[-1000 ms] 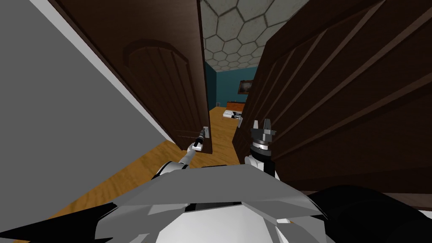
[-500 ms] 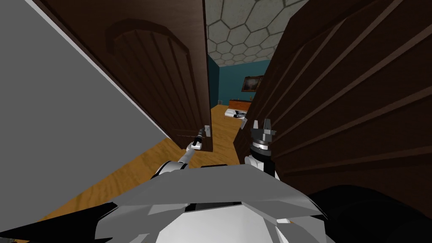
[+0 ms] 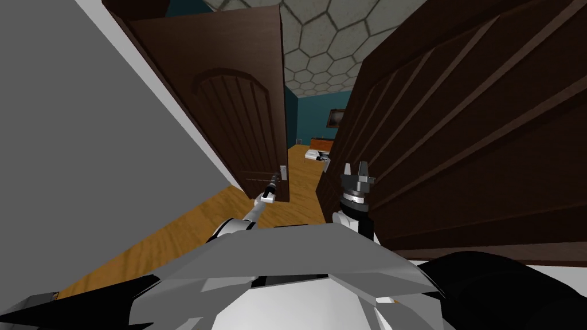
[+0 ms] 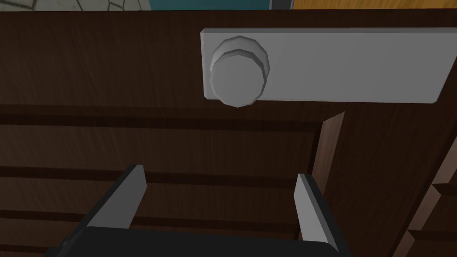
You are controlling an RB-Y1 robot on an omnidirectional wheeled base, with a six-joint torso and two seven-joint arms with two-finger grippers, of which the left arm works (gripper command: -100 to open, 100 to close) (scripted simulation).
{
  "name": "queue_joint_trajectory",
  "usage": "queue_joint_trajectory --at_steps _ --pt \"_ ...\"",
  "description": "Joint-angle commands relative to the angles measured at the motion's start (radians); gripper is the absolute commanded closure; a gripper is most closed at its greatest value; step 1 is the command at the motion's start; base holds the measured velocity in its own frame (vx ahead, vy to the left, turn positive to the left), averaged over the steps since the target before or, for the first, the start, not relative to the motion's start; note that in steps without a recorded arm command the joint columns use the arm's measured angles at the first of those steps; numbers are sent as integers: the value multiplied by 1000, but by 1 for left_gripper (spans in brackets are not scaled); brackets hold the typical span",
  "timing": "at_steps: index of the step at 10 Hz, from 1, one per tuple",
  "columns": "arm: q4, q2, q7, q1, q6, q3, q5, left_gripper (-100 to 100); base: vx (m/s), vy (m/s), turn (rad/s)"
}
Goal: Push the door open
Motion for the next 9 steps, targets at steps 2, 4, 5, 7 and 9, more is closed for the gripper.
queue_joint_trajectory --at_steps 2,4,5,7,9 --pt "-3 -23 7 0 5 -7 1 -100 -230 -18 12" --pt "-8 -9 1 8 1 -2 1 -100 -2 -26 -22" --pt "-8 -7 0 8 0 -2 1 -100 169 -52 -13" --pt "-6 -2 -2 9 -5 2 2 -100 204 -22 -18" --pt "-5 -3 -4 10 -9 6 2 -100 196 -43 -20"
